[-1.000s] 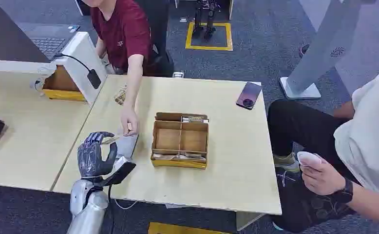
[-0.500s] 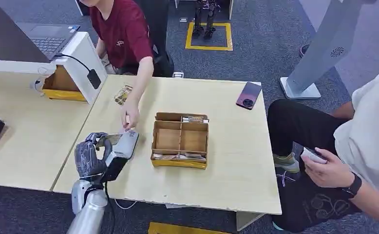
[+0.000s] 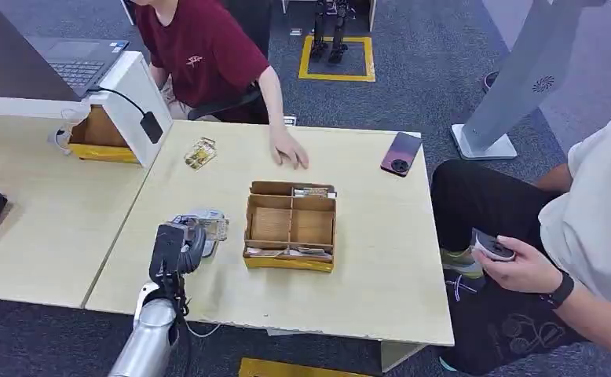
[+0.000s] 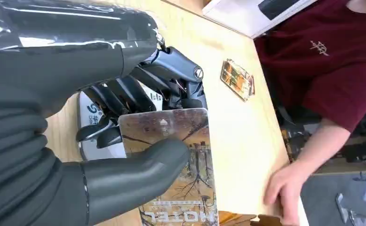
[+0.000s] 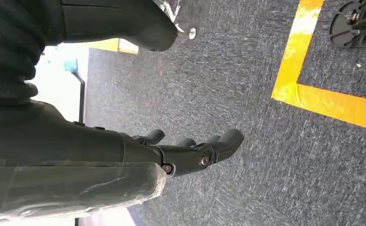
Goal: Pass the card to the sensor for recognition and then transmit it.
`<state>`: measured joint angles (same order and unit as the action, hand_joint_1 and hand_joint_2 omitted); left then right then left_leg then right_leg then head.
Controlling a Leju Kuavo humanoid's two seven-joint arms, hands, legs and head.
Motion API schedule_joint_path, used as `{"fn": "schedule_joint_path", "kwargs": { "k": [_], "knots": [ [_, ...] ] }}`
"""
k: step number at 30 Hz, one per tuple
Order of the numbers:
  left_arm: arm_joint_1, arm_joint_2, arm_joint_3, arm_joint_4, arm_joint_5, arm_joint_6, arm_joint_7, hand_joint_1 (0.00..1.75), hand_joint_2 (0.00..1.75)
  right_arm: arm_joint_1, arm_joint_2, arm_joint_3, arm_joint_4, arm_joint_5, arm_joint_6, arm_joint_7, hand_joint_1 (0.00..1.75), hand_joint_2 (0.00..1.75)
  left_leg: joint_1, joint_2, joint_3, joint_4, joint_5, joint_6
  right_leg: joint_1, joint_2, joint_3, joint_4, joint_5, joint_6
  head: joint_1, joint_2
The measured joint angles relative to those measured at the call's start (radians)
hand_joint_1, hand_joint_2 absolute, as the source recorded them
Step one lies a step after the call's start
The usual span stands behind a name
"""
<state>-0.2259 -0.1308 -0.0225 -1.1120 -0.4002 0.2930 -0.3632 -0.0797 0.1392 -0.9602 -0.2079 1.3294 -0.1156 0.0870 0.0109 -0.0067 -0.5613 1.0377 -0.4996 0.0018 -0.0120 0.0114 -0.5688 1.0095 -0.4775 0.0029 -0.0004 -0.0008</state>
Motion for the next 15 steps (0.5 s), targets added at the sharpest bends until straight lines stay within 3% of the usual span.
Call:
{"fn": "schedule_joint_path", "kwargs": {
  "k": [9, 15],
  "knots": [
    [-0.057, -0.004, -0.009, 0.029, 0.061, 0.054, 0.032, 1.75, 1.75, 0.0, 0.0, -0.001, 0.0, 0.011, -0.004, 0.004, 0.0, 1.75, 0.0, 0.0, 0.0, 0.0, 0.0, 0.0, 0.0, 0.0, 0.0, 0.0, 0.0, 0.0, 0.0, 0.0],
    [-0.135, 0.001, -0.007, 0.112, 0.069, 0.119, 0.046, 1.75, 1.75, -0.001, 0.0, -0.001, 0.0, 0.023, -0.002, 0.004, 0.0, 1.75, 0.0, 0.0, 0.0, 0.0, 0.001, 0.0, 0.0, 0.0, 0.0, 0.0, 0.0, 0.0, 0.0, 0.0]
  ]
}}
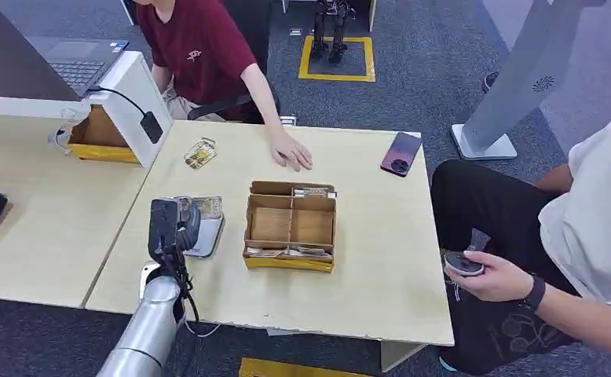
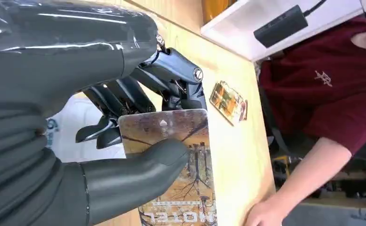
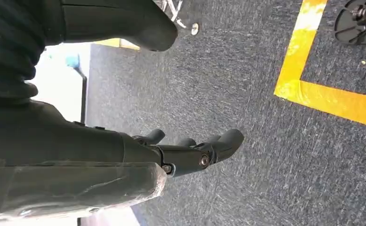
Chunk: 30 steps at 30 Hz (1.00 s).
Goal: Pass the card to the sensor for recognition and then transmit it.
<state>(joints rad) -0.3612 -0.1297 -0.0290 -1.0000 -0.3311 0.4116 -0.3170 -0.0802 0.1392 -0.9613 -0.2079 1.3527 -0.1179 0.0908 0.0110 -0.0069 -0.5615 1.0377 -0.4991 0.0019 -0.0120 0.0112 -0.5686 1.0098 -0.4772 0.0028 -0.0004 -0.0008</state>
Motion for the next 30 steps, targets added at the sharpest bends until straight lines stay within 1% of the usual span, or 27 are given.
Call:
{"fn": "schedule_joint_path", "kwargs": {
  "k": [5, 7, 12, 17, 22, 27, 30],
  "knots": [
    [-0.054, 0.011, 0.012, 0.096, -0.011, 0.027, -0.001, 1.75, 1.75, 0.0, 0.0, 0.0, 0.0, 0.01, 0.003, 0.0, 0.0, 1.75, 0.0, 0.0, 0.0, 0.0, 0.0, 0.0, 0.0, 0.0, 0.0, 0.0, 0.0, 0.0, 0.0, 0.0],
    [-0.063, 0.014, 0.017, 0.122, -0.019, 0.05, -0.001, 1.75, 1.75, 0.0, 0.0, 0.0, 0.0, 0.015, 0.004, 0.0, 0.0, 1.75, 0.0, 0.0, 0.0, 0.0, 0.0, 0.0, 0.0, 0.0, 0.0, 0.0, 0.0, 0.0, 0.0, 0.0],
    [-0.088, 0.025, 0.048, 0.206, -0.013, 0.051, -0.029, 1.75, 1.75, 0.0, 0.0, 0.0, 0.0, 0.017, 0.005, 0.0, 0.0, 1.75, 0.0, 0.0, 0.0, 0.0, 0.0, 0.0, 0.0, 0.0, 0.0, 0.0, 0.0, 0.0, 0.0, 0.0],
    [-0.091, 0.031, 0.064, 0.242, -0.042, 0.091, -0.037, 1.75, 1.75, 0.0, 0.0, 0.0, 0.0, 0.018, 0.005, 0.002, 0.0, 1.75, 0.0, 0.0, 0.0, 0.0, 0.0, 0.0, 0.0, 0.0, 0.0, 0.0, 0.0, 0.0, 0.0, 0.0],
    [-0.095, 0.035, 0.07, 0.266, -0.056, 0.105, -0.037, 1.75, 1.75, 0.0, -0.001, 0.0, 0.0, 0.019, 0.005, 0.002, 0.0, 1.75, 0.0, 0.0, 0.0, 0.0, 0.0, 0.0, 0.0, 0.0, 0.0, 0.0, 0.0, 0.0, 0.0, 0.0],
    [-0.1, 0.04, 0.081, 0.298, -0.124, 0.151, -0.033, 1.75, 1.75, 0.0, -0.001, 0.0, 0.0, 0.031, 0.007, 0.002, 0.0, 1.75, 0.0, 0.0, 0.0, 0.0, 0.0, 0.0, 0.0, 0.0, 0.0, 0.0, 0.0, 0.0, 0.0, 0.0],
    [-0.101, 0.043, 0.088, 0.322, -0.174, 0.19, -0.032, 1.75, 1.75, 0.0, -0.001, 0.0, 0.0, 0.033, 0.007, 0.002, 0.0, 1.75, 0.0, 0.0, 0.0, 0.0, 0.0, 0.0, 0.0, 0.0, 0.0, 0.0, 0.0, 0.0, 0.0, 0.0]
  ]
}}
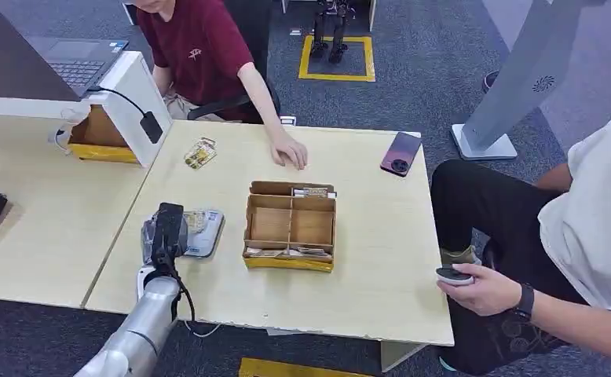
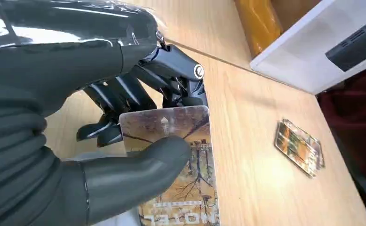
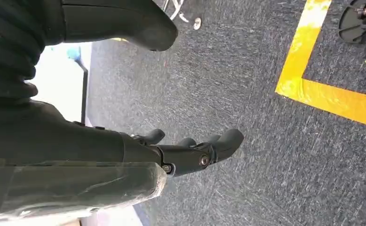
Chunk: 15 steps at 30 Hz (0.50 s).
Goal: Pass the card to the sensor for recognition and then transmit it.
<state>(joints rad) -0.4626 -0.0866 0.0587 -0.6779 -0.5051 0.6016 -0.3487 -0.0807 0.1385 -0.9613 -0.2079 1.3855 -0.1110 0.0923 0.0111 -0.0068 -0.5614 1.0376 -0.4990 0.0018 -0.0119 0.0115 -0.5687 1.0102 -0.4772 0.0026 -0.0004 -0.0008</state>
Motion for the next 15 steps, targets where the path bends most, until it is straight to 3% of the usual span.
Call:
{"fn": "schedule_joint_path", "kwargs": {
  "k": [5, 15],
  "knots": [
    [-0.01, 0.001, 0.0, 0.038, -0.079, 0.025, 0.017, 1.75, 1.75, 0.0, 0.0, 0.0, 0.0, 0.001, 0.0, 0.0, 0.0, 1.75, 0.0, 0.0, 0.0, 0.0, 0.0, 0.0, 0.0, 0.0, 0.0, 0.0, 0.0, 0.0, 0.0, 0.0],
    [-0.013, -0.005, 0.0, 0.081, -0.135, 0.056, 0.032, 1.75, 1.75, 0.0, 0.0, 0.0, 0.0, 0.002, -0.001, -0.002, 0.0, 1.75, 0.0, 0.0, 0.0, 0.0, 0.0, 0.0, 0.0, 0.0, 0.0, 0.0, 0.0, 0.0, 0.0, 0.0]
  ]
}}
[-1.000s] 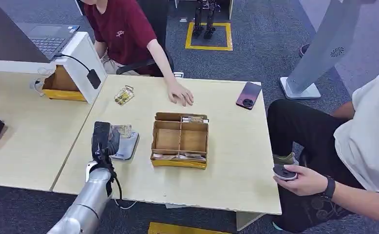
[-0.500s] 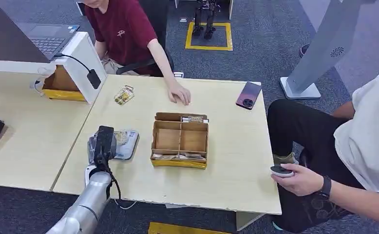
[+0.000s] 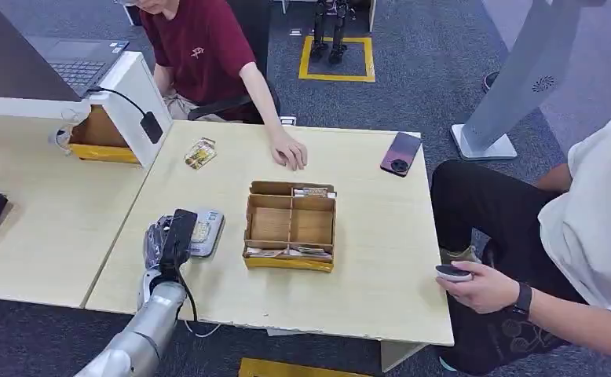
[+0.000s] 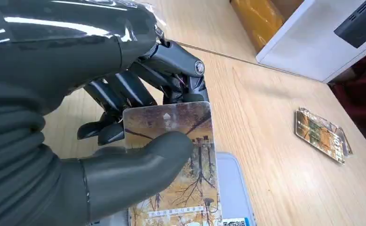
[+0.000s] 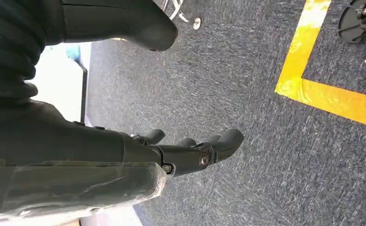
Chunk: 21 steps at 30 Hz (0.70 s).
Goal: Pass the card to the sensor for recognition and then transmit it.
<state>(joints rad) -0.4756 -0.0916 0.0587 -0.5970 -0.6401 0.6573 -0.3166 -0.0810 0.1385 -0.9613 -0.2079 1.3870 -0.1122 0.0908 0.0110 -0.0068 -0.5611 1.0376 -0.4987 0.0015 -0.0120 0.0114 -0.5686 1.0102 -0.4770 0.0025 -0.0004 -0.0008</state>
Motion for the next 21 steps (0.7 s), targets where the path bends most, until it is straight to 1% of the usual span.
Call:
{"fn": "schedule_joint_path", "kwargs": {
  "k": [7, 10, 11, 13, 14, 15, 16, 18, 21],
  "knots": [
    [0.0, -0.006, 0.0, 0.015, -0.003, -0.004, -0.003, 1.75, 1.75, 0.0, 0.0, 0.0, 0.0, 0.001, 0.0, -0.004, 0.0, 1.75, 0.0, 0.0, 0.0, 0.0, 0.0, 0.0, 0.0, 0.0, 0.0, 0.0, 0.0, 0.0, 0.0, 0.0],
    [0.0, -0.01, 0.0, 0.015, 0.05, -0.062, -0.035, 1.75, 1.75, 0.0, 0.0, 0.0, 0.0, 0.002, 0.0, -0.004, 0.0, 1.75, 0.0, 0.0, 0.0, 0.0, 0.0, 0.0, 0.0, 0.0, 0.0, 0.0, 0.0, 0.0, 0.0, 0.0],
    [0.0, -0.011, 0.001, 0.015, 0.084, -0.097, -0.054, 1.75, 1.75, 0.0, 0.0, 0.0, 0.0, 0.002, 0.0, -0.004, 0.0, 1.75, 0.0, 0.0, 0.0, 0.0, 0.0, 0.0, 0.0, 0.0, 0.0, 0.0, 0.0, 0.0, 0.0, 0.0],
    [0.0, -0.014, 0.016, 0.003, 0.183, -0.196, -0.102, 1.75, 1.75, 0.0, 0.0, 0.0, 0.0, 0.003, 0.0, -0.004, 0.0, 1.75, 0.0, 0.0, 0.0, 0.0, 0.001, 0.0, 0.0, 0.0, 0.0, 0.0, 0.0, 0.0, 0.0, 0.0],
    [0.001, -0.018, 0.025, -0.014, 0.235, -0.242, -0.133, 1.75, 1.75, 0.0, 0.0, 0.0, 0.0, 0.003, 0.0, -0.004, 0.0, 1.75, 0.0, -0.001, 0.0, 0.0, 0.001, 0.0, 0.0, -0.001, 0.0, 0.0, 0.0, 0.0, 0.0, 0.0],
    [0.003, -0.024, 0.029, -0.036, 0.273, -0.275, -0.148, 1.75, 1.75, 0.0, 0.0, 0.0, 0.0, 0.005, 0.0, -0.004, 0.0, 1.75, 0.0, -0.002, -0.001, 0.0, 0.002, 0.0, 0.0, -0.001, 0.0, 0.0, 0.0, 0.0, 0.0, 0.0],
    [0.004, -0.028, 0.029, -0.057, 0.297, -0.289, -0.148, 1.75, 1.75, 0.0, 0.0, 0.0, 0.0, 0.006, 0.0, -0.004, 0.0, 1.75, 0.0, -0.002, -0.001, 0.0, 0.002, 0.0, 0.0, -0.001, 0.0, 0.0, 0.001, 0.0, 0.0, 0.0],
    [0.011, -0.037, 0.029, -0.115, 0.361, -0.314, -0.169, 1.75, 1.75, 0.0, 0.0, -0.002, 0.0, 0.009, 0.0, -0.004, 0.0, 1.75, 0.0, -0.001, -0.001, 0.0, 0.002, 0.0, 0.0, -0.001, 0.0, 0.0, 0.001, 0.0, 0.0, 0.0],
    [0.024, -0.056, 0.029, -0.221, 0.421, -0.32, -0.193, 1.75, 1.75, 0.0, 0.0, -0.004, 0.0, 0.016, 0.0, -0.004, 0.0, 1.75, 0.0, -0.001, -0.001, 0.0, 0.002, 0.0, 0.0, -0.001, 0.0, 0.0, 0.001, 0.0, 0.0, 0.0]
  ]
}}
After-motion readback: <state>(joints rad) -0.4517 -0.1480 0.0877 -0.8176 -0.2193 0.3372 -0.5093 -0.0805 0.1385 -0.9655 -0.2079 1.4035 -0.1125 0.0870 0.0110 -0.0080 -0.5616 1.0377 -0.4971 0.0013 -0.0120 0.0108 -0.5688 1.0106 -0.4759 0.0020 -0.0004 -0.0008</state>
